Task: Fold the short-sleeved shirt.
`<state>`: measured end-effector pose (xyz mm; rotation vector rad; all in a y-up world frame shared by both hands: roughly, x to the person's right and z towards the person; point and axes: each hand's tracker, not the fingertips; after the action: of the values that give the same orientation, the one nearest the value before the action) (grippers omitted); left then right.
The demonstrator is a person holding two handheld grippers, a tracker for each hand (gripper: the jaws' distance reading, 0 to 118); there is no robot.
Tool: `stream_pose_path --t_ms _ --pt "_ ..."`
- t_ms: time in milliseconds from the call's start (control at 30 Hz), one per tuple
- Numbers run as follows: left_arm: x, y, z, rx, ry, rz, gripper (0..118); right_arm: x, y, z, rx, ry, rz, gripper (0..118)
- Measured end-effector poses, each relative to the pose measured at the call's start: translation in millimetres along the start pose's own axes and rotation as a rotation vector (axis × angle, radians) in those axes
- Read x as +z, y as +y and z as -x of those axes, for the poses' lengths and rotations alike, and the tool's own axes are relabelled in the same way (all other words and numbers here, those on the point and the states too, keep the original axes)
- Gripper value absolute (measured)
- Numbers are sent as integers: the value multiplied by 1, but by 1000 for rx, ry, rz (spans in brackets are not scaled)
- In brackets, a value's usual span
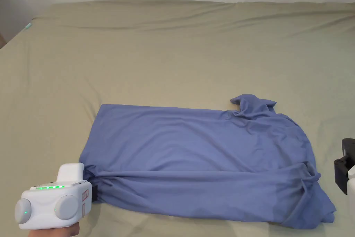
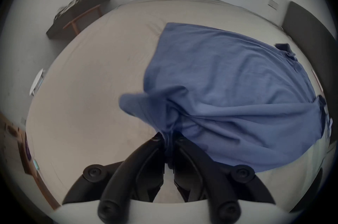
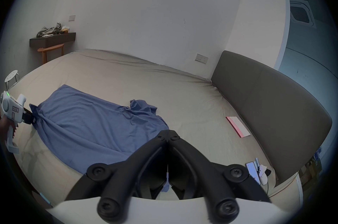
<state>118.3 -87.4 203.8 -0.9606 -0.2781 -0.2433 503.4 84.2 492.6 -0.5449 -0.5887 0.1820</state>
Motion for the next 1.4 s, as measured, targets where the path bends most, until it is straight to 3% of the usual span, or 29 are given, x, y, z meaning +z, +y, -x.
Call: stream_pose_path --t_ms 100,133,167,200,233,267,300,533,667,767,800,833,900,933,967,1200,1400 --pt "8 -3 -4 -7 19 -22 6 -14 -5 -3 0 5 45 3" --pt "9 -4 0 -3 18 -23 6 -22 -8 -6 -10 -1 78 9" --pt "13 -6 3 6 13 -25 6 -32 -12 -9 -18 17 133 25" --pt "16 -7 5 24 7 -34 6 -43 -18 -14 -29 49 188 68" --pt "21 -8 7 35 1 -41 6 -58 -27 -18 -59 102 255 96" --pt "23 -8 12 38 1 -42 6 -70 -36 -22 -82 108 324 111" --pt "27 -8 13 44 -1 -49 6 -81 -46 -26 -105 118 350 111" --pt "25 -5 14 38 0 -29 6 -162 -128 -22 -173 189 710 111" --pt "16 -9 12 38 7 0 6 -166 -136 -16 -254 183 691 107" --pt "12 -11 11 32 8 16 6 -159 -127 -14 -292 256 671 61" --pt "10 -11 12 28 9 17 6 -158 -123 -13 -279 257 671 33" --pt "11 -10 12 29 9 14 6 -155 -119 -9 -240 257 669 17" --pt "18 -7 12 33 7 2 6 -154 -113 -7 -265 331 643 17" --pt "25 -4 14 35 5 -11 6 -153 -110 -5 -191 242 666 17" --pt "31 -2 15 39 -2 -22 6 -150 -109 -5 -190 266 641 17" --pt "82 2 24 21 -26 -91 6 -99 -75 -35 -226 263 576 17" --pt "91 -43 32 -4 -30 -38 6 -57 -84 -50 -272 246 663 17"
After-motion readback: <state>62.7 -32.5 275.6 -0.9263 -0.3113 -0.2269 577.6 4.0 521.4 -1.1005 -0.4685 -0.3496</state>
